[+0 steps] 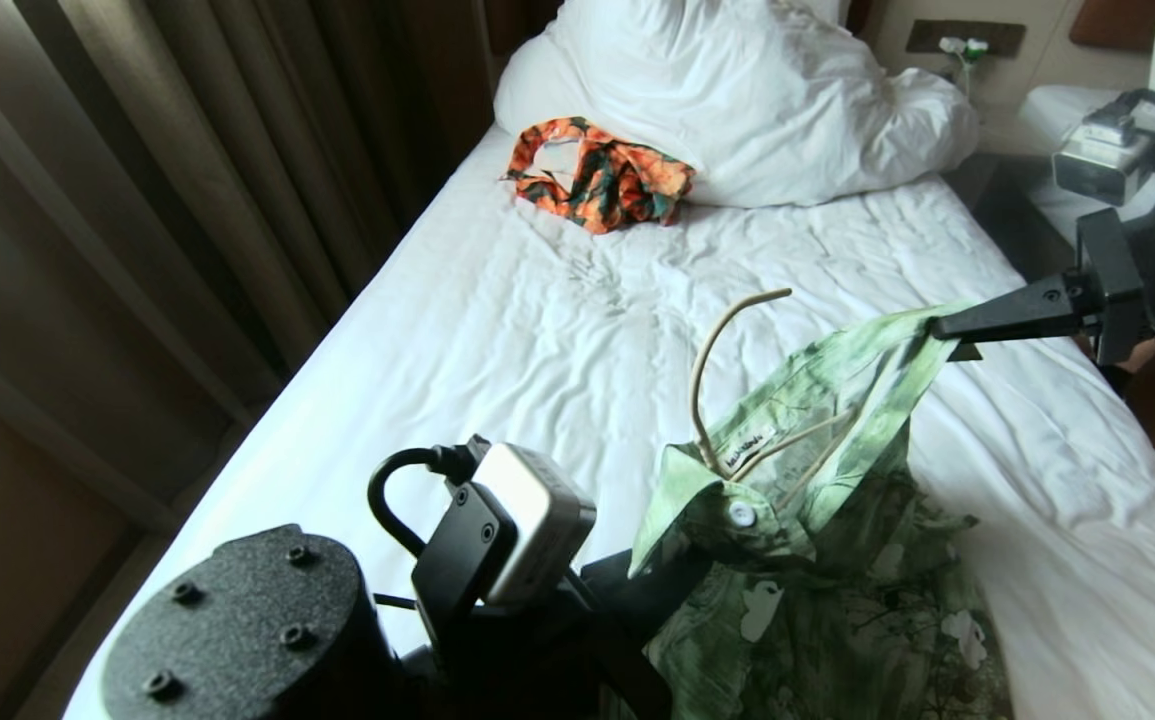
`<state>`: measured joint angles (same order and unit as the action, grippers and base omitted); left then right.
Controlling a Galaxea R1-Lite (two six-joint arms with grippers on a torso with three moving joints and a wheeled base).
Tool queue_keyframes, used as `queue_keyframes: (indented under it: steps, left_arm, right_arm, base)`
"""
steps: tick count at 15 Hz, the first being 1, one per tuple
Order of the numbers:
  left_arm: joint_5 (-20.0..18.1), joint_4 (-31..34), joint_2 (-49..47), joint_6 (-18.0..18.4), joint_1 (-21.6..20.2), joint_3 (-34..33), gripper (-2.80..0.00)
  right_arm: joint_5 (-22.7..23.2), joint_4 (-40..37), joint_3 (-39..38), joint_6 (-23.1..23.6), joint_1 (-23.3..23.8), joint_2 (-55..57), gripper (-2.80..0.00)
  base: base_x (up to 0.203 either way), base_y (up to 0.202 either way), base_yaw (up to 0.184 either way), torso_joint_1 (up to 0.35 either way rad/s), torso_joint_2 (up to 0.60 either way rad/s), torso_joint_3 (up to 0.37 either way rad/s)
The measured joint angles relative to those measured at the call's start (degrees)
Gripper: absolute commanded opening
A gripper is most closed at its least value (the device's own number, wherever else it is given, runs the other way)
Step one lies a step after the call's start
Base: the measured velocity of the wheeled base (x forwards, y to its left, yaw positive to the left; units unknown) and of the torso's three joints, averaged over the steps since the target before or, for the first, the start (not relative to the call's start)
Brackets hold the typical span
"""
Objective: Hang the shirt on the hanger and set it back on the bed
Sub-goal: Hook the other side of the shirt onto the hanger
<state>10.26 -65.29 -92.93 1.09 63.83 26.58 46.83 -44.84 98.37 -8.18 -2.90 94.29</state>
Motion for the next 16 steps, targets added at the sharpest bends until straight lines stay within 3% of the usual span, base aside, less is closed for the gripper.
queue_keyframes:
  steps: [9,13,16]
  left_arm:
    - [0.0,6.2,-1.4,-0.1,0.8,9.3,-2.8]
    - [-0.9,5.6,-3.2,-4.1,1.9,9.8,-2.8]
    - [-2.2,3.1,-5.9,-4.9,1.4,11.5,-2.8]
  right_arm:
    - [-0.3,-0.3,-0.1,1.1,-8.6,-9.9,-2.8]
    - [-0.4,-0.1,0.3,5.2,-10.2,-10.6,-2.8]
    - [-0.4,-0.1,0.7,5.5,-11.1,-10.7,-2.8]
  base:
    - [0.0,0.0,0.0,0.0,0.0,0.0]
    - [0.0,0.0,0.0,0.0,0.0,0.0]
    - [0.0,0.0,0.0,0.0,0.0,0.0]
